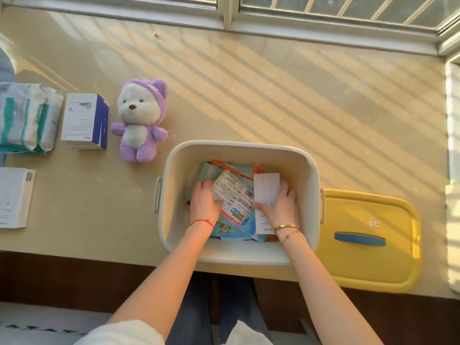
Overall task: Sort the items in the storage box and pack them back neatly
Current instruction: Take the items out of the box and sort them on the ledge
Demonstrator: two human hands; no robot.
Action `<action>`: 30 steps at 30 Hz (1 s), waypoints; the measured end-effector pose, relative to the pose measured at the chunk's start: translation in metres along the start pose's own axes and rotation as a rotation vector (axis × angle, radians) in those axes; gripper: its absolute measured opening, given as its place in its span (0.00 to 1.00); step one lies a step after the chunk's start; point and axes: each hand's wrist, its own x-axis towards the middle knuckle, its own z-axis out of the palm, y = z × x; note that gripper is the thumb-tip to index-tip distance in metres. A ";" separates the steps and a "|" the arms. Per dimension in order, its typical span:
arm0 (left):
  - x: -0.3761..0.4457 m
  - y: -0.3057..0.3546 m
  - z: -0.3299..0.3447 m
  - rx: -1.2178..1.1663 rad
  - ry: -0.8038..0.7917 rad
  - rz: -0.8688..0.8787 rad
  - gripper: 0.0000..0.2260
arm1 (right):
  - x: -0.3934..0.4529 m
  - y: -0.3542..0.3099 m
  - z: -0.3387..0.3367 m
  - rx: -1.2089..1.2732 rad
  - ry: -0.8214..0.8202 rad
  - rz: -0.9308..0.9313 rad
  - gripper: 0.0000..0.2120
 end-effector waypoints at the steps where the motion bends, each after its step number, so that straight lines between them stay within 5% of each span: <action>1: -0.002 0.003 -0.003 -0.038 0.003 0.002 0.17 | -0.002 0.001 -0.001 0.033 -0.003 -0.006 0.47; 7: -0.025 0.020 -0.046 -0.272 0.047 0.039 0.09 | -0.027 -0.008 -0.024 0.305 0.054 -0.090 0.36; 16: -0.057 0.001 -0.175 -0.610 0.304 0.030 0.08 | -0.086 -0.092 -0.053 0.529 0.047 -0.233 0.34; 23: -0.079 -0.084 -0.270 -0.750 0.414 -0.050 0.12 | -0.136 -0.197 -0.008 0.627 -0.030 -0.347 0.32; 30: -0.057 -0.214 -0.335 -0.655 0.269 -0.086 0.14 | -0.180 -0.289 0.081 0.691 -0.033 -0.357 0.31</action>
